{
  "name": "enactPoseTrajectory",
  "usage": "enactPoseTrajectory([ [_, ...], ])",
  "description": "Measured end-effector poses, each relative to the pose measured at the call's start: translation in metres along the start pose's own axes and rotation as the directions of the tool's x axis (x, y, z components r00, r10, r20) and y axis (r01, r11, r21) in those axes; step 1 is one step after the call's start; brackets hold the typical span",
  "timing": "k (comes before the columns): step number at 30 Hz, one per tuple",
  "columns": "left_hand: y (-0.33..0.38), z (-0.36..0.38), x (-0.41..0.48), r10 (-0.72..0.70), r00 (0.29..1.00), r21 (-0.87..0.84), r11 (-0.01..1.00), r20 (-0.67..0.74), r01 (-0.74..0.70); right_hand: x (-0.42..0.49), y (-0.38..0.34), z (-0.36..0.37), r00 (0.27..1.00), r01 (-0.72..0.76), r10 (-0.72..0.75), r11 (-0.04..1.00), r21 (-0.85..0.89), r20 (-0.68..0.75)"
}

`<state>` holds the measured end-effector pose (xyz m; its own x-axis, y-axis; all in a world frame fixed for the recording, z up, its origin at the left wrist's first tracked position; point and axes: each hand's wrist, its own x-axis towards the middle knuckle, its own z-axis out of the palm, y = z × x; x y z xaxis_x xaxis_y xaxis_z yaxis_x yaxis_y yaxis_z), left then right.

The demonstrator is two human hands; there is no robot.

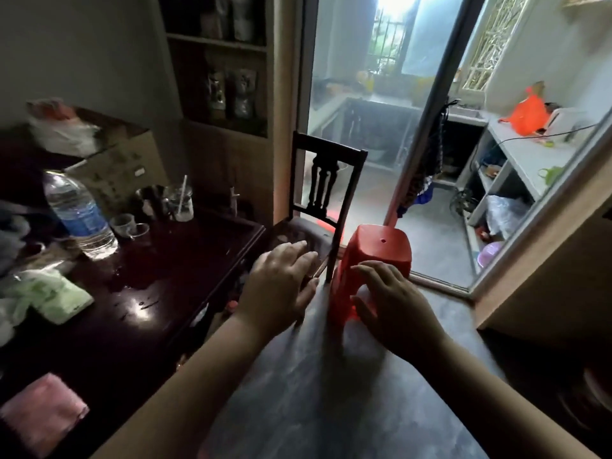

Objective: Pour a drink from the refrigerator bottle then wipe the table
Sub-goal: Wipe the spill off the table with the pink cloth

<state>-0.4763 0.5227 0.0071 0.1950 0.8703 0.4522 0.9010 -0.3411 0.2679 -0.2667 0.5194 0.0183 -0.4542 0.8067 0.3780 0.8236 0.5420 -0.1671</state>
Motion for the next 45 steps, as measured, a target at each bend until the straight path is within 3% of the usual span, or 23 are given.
enactPoseTrajectory([
  [10, -0.107, 0.002, 0.011, -0.2, 0.98, 0.059, 0.978, -0.019, 0.201, 0.122, -0.036, 0.09, 0.991, 0.128, -0.131, 0.989, 0.075, 0.04],
  [18, -0.181, 0.029, -0.001, -0.445, 0.895, 0.147, 0.885, -0.004, 0.441, 0.21, -0.055, 0.172, 0.949, 0.256, -0.281, 0.951, 0.172, 0.142],
  [28, -0.251, 0.083, 0.031, -0.759, 0.646, 0.311, 0.597, -0.082, 0.74, 0.332, -0.041, 0.268, 0.804, 0.467, -0.534, 0.839, 0.278, 0.26],
  [34, -0.269, 0.116, 0.036, -0.863, 0.488, 0.365, 0.416, -0.131, 0.833, 0.381, -0.037, 0.321, 0.694, 0.548, -0.649, 0.757, 0.357, 0.312],
  [41, -0.29, 0.157, 0.005, -0.969, 0.246, 0.367, 0.221, -0.023, 0.903, 0.381, -0.052, 0.384, 0.572, 0.536, -0.671, 0.741, 0.405, 0.471],
  [45, -0.306, 0.176, -0.008, -0.975, 0.217, 0.351, 0.221, 0.052, 0.91, 0.372, -0.063, 0.411, 0.522, 0.521, -0.647, 0.758, 0.393, 0.555],
])
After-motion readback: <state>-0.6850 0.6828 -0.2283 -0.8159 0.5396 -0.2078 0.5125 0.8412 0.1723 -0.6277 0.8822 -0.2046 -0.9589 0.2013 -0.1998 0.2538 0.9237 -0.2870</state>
